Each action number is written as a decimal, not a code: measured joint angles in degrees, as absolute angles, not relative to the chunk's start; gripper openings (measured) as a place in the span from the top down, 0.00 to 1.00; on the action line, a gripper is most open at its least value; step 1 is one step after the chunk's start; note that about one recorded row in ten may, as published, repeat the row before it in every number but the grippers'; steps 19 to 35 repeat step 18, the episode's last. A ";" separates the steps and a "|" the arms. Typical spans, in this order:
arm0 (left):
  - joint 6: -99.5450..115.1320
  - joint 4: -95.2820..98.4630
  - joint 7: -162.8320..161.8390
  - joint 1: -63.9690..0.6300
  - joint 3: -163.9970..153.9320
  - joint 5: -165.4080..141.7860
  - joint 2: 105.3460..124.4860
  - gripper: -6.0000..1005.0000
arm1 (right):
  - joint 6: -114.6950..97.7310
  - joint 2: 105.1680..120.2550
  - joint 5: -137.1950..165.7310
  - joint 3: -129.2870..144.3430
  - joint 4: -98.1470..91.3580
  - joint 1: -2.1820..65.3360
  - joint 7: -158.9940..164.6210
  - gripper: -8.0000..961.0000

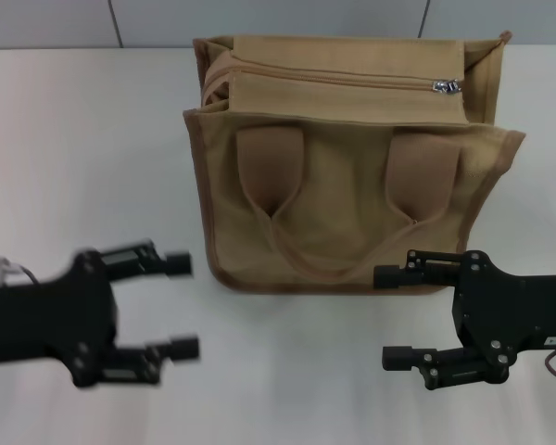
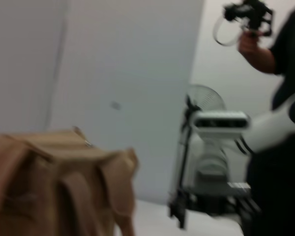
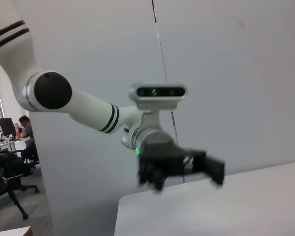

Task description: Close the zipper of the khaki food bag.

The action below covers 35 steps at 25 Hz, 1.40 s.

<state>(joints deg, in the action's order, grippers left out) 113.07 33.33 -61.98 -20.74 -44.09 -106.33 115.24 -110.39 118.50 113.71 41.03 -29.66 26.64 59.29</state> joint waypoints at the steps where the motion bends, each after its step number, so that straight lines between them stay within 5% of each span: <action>1: 112.88 33.34 -60.66 -20.80 -44.27 -107.87 115.84 0.19 | -110.20 118.50 113.71 41.04 -29.56 26.63 59.26 0.17; 7: 112.23 33.35 -57.90 -21.20 -44.40 -111.00 117.88 0.18 | -109.96 118.58 113.77 41.05 -29.53 26.47 59.17 0.17; 35: 112.20 33.40 -57.82 -21.21 -44.29 -110.85 118.05 0.18 | -108.76 118.60 113.82 41.04 -29.45 26.42 58.37 0.17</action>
